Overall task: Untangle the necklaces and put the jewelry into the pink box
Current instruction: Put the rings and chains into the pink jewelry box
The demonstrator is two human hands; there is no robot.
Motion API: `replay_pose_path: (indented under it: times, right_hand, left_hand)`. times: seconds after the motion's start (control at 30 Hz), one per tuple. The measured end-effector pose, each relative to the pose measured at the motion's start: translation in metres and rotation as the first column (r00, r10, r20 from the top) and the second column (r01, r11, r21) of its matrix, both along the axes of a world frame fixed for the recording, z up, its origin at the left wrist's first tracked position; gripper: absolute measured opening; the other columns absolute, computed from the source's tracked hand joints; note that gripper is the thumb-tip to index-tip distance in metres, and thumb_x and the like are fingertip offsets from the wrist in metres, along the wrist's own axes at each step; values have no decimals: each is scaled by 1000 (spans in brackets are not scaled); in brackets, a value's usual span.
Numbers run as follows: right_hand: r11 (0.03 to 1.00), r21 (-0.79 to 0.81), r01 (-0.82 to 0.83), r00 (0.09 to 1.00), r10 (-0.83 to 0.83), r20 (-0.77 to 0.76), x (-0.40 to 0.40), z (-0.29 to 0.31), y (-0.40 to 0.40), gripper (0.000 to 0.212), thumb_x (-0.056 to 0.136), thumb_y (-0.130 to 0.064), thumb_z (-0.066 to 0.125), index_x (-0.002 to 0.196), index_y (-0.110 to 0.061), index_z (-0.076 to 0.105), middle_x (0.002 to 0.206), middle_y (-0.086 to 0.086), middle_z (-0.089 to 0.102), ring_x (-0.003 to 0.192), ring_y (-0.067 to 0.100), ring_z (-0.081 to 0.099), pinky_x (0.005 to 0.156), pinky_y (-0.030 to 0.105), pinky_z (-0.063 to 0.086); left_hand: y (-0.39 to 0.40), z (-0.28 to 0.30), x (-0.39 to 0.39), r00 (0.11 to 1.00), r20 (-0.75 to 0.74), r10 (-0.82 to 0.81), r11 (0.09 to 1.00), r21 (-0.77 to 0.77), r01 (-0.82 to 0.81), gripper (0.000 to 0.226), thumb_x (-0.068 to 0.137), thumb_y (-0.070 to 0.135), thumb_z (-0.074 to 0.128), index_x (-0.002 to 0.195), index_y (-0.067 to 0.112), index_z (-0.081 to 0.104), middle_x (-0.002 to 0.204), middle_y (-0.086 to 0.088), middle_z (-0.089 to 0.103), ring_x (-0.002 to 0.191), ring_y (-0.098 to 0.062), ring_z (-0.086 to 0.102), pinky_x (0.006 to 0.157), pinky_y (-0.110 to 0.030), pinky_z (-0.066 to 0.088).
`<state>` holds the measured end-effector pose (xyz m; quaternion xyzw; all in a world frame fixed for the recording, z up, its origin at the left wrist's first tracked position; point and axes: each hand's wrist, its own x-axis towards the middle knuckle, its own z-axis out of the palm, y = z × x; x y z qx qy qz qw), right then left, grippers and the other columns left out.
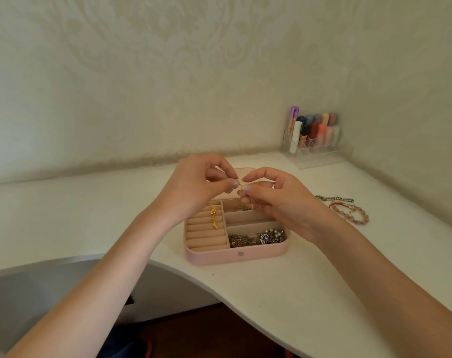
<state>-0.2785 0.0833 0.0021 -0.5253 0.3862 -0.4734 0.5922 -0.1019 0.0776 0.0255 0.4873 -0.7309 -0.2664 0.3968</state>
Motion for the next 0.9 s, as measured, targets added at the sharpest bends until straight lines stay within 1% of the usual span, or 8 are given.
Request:
replay_pose_path:
  times: [0.1, 0.2, 0.33, 0.47, 0.63, 0.73, 0.8, 0.9]
  right_hand:
    - [1000, -2, -13, 998, 13, -65, 0, -1, 0, 20, 80, -2, 70, 99, -9, 65, 85, 15, 72, 72, 15, 65, 73, 24, 54]
    - [999, -2, 32, 990, -32, -135, 0, -2, 0, 23, 77, -5, 73, 98, -10, 68, 91, 21, 72, 75, 20, 63, 73, 27, 51]
    - [996, -66, 60, 974, -73, -214, 0, -3, 0, 18, 77, -5, 74, 93, -11, 71, 83, 15, 74, 69, 13, 67, 68, 19, 54]
    - [972, -224, 72, 932, -145, -332, 2, -1, 3, 14, 78, -4, 74, 91, -10, 73, 77, 7, 74, 68, 9, 67, 70, 15, 54]
    - [892, -452, 26, 843, -262, -470, 14, -7, 8, 16, 80, -6, 72, 80, -21, 75, 72, -8, 70, 66, 0, 61, 64, 9, 46]
    - [863, -502, -59, 789, -268, -553, 22, -13, 14, 15, 83, -6, 68, 87, -19, 75, 73, -13, 67, 74, 0, 60, 69, 10, 46]
    - [848, -519, -103, 736, -286, -614, 27, -17, 16, 16, 85, -10, 66, 93, -20, 75, 79, -11, 69, 76, 3, 61, 74, 17, 49]
    - [819, -547, -173, 634, -332, -698, 33, -20, 15, 18, 89, -17, 62, 99, -26, 73, 85, -15, 66, 80, 3, 56, 79, 28, 47]
  left_hand:
    - [1, -2, 3, 1000, 4, 14, 1000, -1, -14, 6, 79, 16, 74, 77, 18, 69, 63, 7, 71, 55, 0, 55, 55, -13, 39]
    - [1, -2, 7, 1000, 6, 26, 1000, -6, -26, 6, 79, 14, 74, 77, 18, 70, 64, 4, 71, 60, 0, 60, 62, -16, 43]
    - [0, -1, 10, 1000, 0, 22, 1000, -23, -22, 8, 76, 12, 76, 73, 19, 73, 65, 3, 70, 62, -7, 61, 65, -23, 48]
    - [0, 0, 19, 999, -34, 15, 999, 47, -14, 7, 76, 14, 77, 74, 20, 75, 68, -5, 71, 64, -14, 62, 70, -34, 55]
    - [3, -8, 34, 1000, 10, -19, 993, 116, 18, 5, 77, 10, 75, 77, 15, 75, 70, 0, 72, 65, -3, 63, 68, -15, 49]
    - [4, -17, 44, 995, 96, 1, 996, 89, -10, 9, 78, 12, 75, 78, 20, 71, 72, 3, 72, 68, -5, 64, 70, -17, 46]
    - [5, -24, 49, 992, 117, 49, 997, 59, -57, 13, 78, 12, 75, 80, 22, 68, 72, 4, 72, 72, -10, 65, 72, -21, 47]
    - [5, -30, 54, 980, 176, 90, 996, -8, -90, 16, 78, 11, 74, 73, 24, 67, 69, 6, 69, 70, -4, 63, 68, -13, 46]
